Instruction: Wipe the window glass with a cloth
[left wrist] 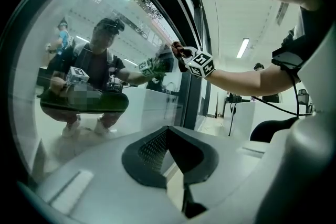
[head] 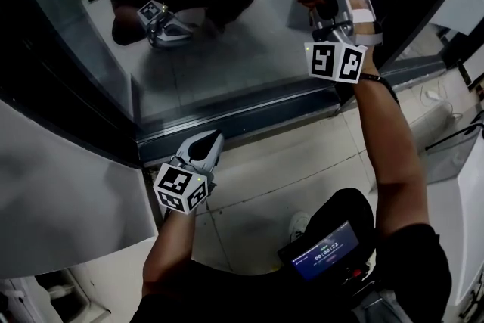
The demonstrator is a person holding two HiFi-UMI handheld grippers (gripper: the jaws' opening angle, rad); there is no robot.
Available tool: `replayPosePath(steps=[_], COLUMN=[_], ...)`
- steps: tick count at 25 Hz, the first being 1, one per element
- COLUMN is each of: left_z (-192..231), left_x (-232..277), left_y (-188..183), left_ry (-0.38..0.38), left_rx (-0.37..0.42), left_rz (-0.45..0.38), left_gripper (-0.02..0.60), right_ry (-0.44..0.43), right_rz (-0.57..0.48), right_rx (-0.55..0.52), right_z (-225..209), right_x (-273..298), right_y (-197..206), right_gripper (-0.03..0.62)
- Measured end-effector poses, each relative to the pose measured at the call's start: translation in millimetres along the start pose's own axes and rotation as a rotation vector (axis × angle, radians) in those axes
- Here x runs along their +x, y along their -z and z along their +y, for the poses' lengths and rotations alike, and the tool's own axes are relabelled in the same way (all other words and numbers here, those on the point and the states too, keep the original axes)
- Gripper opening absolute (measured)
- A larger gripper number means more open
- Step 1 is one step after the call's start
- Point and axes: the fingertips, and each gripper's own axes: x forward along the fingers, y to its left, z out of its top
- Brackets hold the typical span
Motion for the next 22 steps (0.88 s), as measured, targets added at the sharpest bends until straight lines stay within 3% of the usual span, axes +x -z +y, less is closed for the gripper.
replayPosePath(steps=[11, 22], left_z=[0, -3], left_x=[6, 3], left_y=[3, -6], left_ry=[0.003, -0.005], left_rx=[0.000, 0.006], left_rz=[0.017, -0.004], left_gripper=[0.017, 0.017], right_ry=[-0.130, -0.209], right_rz=[-0.007, -0.006], right_rx=[0.021, 0.055], right_z=[78, 123], right_x=[-30, -48], right_y=[5, 2], right_gripper=[0.043, 0.043])
